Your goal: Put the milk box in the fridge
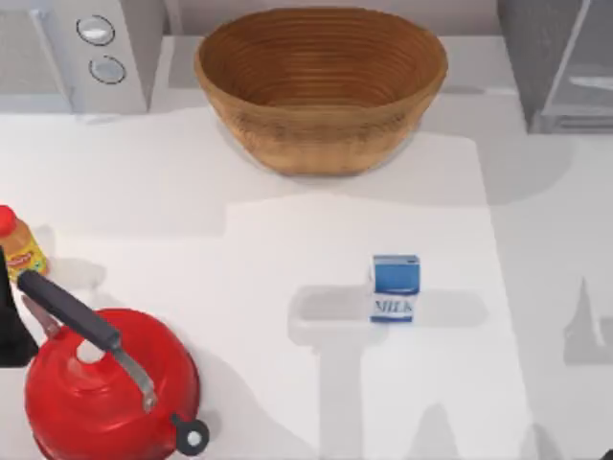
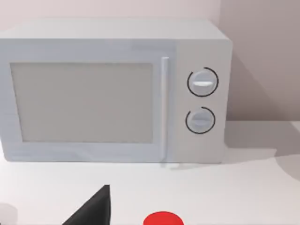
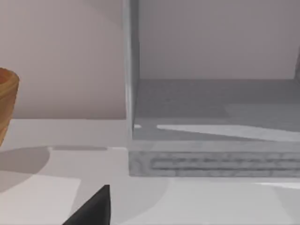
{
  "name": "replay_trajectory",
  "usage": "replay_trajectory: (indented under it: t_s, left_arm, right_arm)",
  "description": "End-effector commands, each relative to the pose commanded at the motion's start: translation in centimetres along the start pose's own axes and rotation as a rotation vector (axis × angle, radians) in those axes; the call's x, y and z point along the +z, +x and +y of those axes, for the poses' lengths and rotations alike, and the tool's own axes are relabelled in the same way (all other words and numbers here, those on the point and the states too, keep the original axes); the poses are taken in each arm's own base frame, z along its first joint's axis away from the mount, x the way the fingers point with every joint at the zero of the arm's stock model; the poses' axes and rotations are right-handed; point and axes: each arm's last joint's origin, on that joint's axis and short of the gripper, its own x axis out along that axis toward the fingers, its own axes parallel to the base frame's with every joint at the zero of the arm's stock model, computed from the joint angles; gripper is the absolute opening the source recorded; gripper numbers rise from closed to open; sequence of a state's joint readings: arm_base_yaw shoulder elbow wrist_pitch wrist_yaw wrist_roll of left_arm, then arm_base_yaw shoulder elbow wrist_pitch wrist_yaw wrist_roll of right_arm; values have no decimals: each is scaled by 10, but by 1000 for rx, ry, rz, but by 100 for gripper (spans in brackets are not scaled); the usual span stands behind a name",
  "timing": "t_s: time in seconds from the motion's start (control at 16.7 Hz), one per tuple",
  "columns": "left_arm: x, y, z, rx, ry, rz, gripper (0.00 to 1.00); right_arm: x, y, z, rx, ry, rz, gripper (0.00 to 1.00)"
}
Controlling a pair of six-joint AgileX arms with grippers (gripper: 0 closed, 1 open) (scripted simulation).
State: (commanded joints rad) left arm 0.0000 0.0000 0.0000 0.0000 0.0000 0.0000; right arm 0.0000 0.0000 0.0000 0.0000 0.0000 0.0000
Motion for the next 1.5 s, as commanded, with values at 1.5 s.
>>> replay_trajectory:
  t_s: [1.5]
  left_arm:
    - [0, 0, 0, 0, 0, 0, 100]
  right_arm:
    - [-4, 84, 225, 189, -58, 64, 100]
